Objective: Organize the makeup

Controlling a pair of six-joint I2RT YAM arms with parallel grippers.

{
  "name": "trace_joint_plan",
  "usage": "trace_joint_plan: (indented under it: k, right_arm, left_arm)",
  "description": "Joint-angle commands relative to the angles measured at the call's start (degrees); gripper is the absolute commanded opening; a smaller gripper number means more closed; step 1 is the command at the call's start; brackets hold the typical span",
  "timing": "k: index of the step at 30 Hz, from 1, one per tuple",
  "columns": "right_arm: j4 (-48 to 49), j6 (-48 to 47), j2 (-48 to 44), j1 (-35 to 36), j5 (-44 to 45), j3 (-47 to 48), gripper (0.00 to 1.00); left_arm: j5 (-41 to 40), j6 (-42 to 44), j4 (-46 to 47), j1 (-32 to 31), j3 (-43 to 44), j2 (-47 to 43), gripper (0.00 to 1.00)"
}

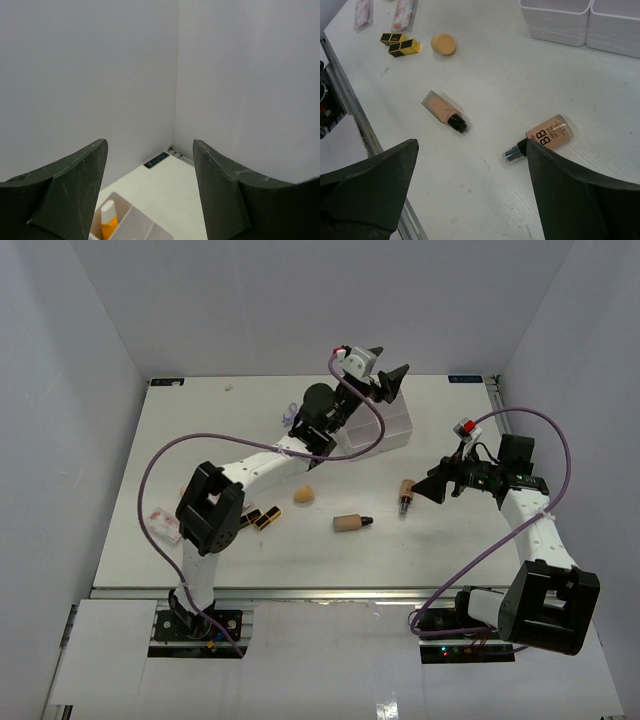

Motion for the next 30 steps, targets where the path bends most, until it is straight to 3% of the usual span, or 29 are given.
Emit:
trace_joint_plan:
  k: [1,6,8,12,15,16,19,22,30]
  right_arm:
    - [-0.7,-1.8,-0.2,-0.1,2.2,0.6,0.95]
    - [-4.7,-10.9,0.7,0.4,2.7,1.6,0.96]
    - [-11.0,-17.5,1.2,1.3,2.1,3.3,0.96]
    - [-26.7,-40.8,3.1,4.0,3.0,9.7,0.97]
    - [-37.9,-67.1,4.5,5.8,6.7,15.0,0.98]
    - [-44.4,-75.0,4.5,7.0,8.0,15.5,0.9]
    - [-44.1,-91.6,2.2,9.1,15.3,13.5,0.9]
    - [-38.3,-94.5,2.6,13.7,23.0,13.1,0.9]
    - [-38.3,-101.9,12.8,17.1,31.3,18.6,0.91]
  left_arm:
    - [4.4,-8.1,-19.3,0.4,-7.8,-13.9,0.8]
    - [8.9,-14.3,-37.5,2.8,-16.9,-25.7,0.82]
    - [11.6,-15.9,-41.7,4.2,-20.2,-28.6,0.81]
    - [18.9,-18.3,-46.7,10.7,-29.1,-35.5,0.81]
    - [24.2,-18.7,-46.8,15.3,-34.0,-38.9,0.81]
    - [25.1,-18.1,-47.4,16.8,-36.1,-39.5,0.81]
    - [25.2,-17.2,-47.5,17.5,-38.2,-41.3,0.82]
    - [26.2,-16.9,-47.7,17.9,-39.0,-42.6,0.86]
    - [23.2,-15.6,-48.9,20.5,-40.0,-49.3,0.91]
